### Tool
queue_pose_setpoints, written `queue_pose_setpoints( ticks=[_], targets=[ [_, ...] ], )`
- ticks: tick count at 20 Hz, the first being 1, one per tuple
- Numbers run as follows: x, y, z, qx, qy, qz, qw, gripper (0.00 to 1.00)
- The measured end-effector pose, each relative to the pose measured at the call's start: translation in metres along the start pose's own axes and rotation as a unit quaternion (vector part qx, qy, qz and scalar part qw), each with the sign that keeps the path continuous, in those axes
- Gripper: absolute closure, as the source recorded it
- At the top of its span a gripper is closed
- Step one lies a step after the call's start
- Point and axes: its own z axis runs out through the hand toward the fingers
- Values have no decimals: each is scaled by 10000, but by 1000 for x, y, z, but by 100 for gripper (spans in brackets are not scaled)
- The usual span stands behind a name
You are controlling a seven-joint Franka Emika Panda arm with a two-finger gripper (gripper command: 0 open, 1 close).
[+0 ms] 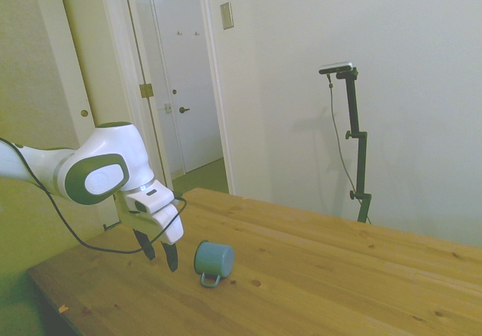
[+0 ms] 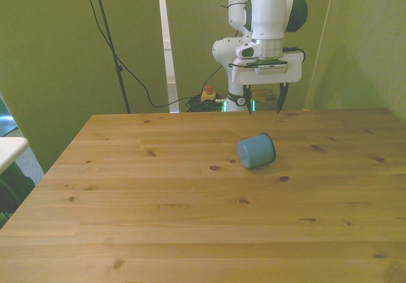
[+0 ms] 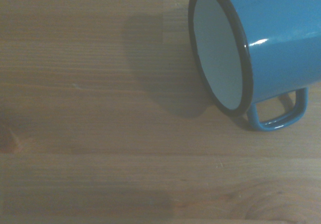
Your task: Flip the mug upright
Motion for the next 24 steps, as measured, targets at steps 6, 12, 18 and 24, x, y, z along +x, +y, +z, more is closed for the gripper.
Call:
queue_pose_setpoints(
  ticks=[6,12,18,24],
  targets=[
    [1,-13,-4,52,234,-218,9995,0],
    [10,-44,-15,-378,1023,-102,9940,0],
    [13,-77,-2,-917,1813,-29,9791,0],
    [3,-105,26,-1506,2470,-48,9572,0]
  ],
)
